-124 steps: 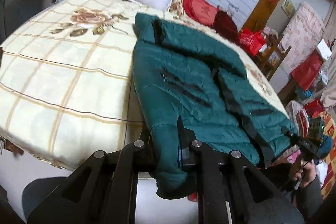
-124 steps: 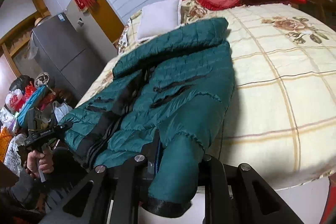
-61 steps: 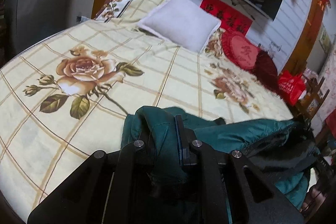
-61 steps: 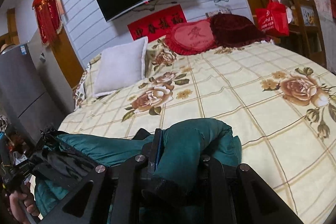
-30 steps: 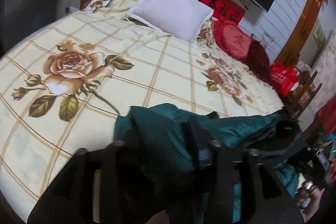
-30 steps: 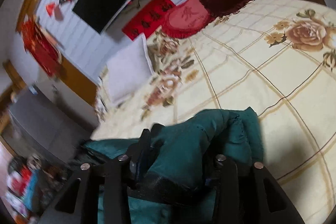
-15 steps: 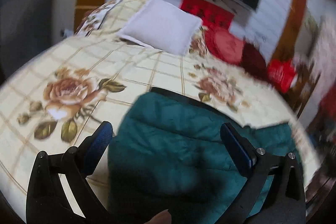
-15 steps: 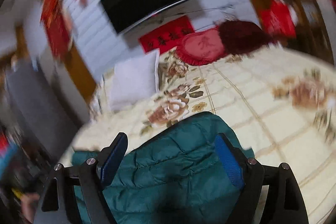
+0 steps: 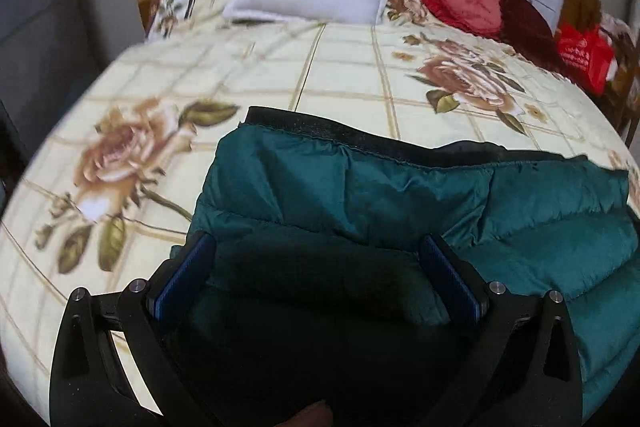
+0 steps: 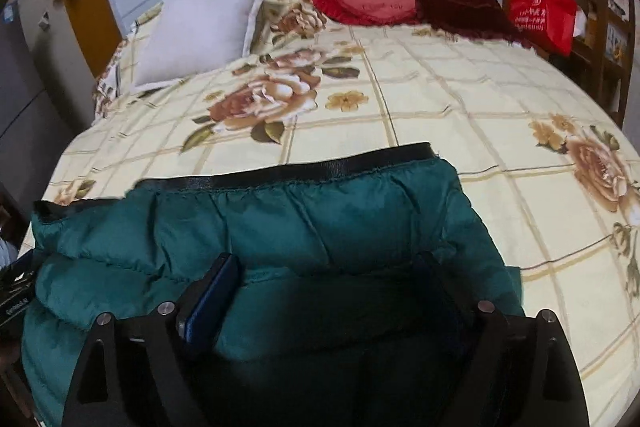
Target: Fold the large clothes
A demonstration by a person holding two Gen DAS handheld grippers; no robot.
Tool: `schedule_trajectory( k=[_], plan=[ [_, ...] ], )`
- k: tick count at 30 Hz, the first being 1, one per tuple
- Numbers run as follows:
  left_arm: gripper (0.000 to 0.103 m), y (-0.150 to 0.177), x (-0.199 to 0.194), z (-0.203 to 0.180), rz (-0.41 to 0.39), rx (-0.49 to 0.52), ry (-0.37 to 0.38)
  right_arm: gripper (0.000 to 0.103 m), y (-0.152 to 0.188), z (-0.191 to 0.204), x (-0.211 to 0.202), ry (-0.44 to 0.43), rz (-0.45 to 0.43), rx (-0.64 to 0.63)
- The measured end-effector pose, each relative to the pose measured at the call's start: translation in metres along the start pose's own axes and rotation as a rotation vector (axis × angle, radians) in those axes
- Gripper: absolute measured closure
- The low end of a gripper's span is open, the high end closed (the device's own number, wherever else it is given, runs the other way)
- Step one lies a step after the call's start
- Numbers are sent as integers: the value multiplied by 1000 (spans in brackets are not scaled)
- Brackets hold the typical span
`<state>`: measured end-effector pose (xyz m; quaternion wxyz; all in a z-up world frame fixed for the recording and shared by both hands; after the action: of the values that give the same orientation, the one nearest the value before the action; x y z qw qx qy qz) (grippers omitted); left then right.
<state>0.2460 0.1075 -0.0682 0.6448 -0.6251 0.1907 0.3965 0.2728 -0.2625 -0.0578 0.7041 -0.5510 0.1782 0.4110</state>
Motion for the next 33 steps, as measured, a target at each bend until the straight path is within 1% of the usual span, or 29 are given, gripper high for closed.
schedule_trajectory(
  k=[3,6,7,10,12,14,15,16,17,18,20,21,22,23,24,26,27,28,29,30,31,32,33],
  plan=[
    [0,-3,9,-4,37,-8,4,9,-4,-1,13,10,44,9],
    [0,-5,13,-9,45,7,-18,5,-9,-1,23,21,102,1],
    [0,-5,13,-9,48,11,-21,4,-9,-2,24,19,106,-1],
    [0,-5,10,-8,51,16,-21,3,-9,-3,25,11,106,3],
    [0,-6,7,-5,68,27,-17,3,-10,-2,25,21,107,5],
    [0,-7,-1,1,74,23,-14,3,-12,2,25,47,138,-14],
    [0,-8,-9,7,57,6,-6,4,-14,4,23,61,169,-24],
    [0,-10,-19,15,42,-18,10,7,-16,6,19,71,180,-29],
    [0,-11,-29,22,21,-38,38,9,-21,8,7,72,165,-28],
    [0,-12,-44,31,-12,-57,70,9,-26,9,-12,53,114,-25],
    [0,-11,-72,52,-73,-71,77,9,-33,10,-66,12,-49,-43],
    [0,-8,-82,59,-98,-71,86,8,-30,7,-96,-11,-125,-47],
    [0,-4,-89,66,-109,-68,100,6,-25,3,-110,-29,-152,-43],
    [0,3,-94,74,-101,-64,122,5,-17,-4,-127,-63,-174,-33],
    [0,12,-95,81,-86,-62,148,5,-3,-13,-140,-92,-187,-27],
    [0,35,-93,91,-60,-50,185,5,20,-28,-150,-90,-195,-13],
    [0,41,-89,90,-43,-29,177,5,36,-37,-151,-84,-205,0],
    [0,47,-85,90,-31,-5,155,5,45,-43,-151,-87,-214,13],
    [0,52,-80,92,-24,12,134,5,59,-51,-149,-108,-228,42],
    [0,55,-73,92,-10,20,134,5,71,-59,-142,-143,-223,81],
    [0,58,-66,93,13,22,141,5,77,-62,-136,-160,-198,101],
    [0,61,-58,93,36,9,162,5,81,-65,-125,-165,-141,109],
    [0,63,-51,92,59,-5,199,5,82,-66,-115,-166,-103,105]
  ],
)
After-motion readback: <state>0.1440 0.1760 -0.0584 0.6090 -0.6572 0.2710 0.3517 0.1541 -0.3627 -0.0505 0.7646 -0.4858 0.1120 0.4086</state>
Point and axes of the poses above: each gripper's, at about its wrist camera, not at the fingertips, and x roughly the way its jaws point, z to its left, y to its underside, the point moved 3 cm from there along x, roughly the way its jaws point, and after that the axes turned 12 degrees about -y, right-handed, at the moved point
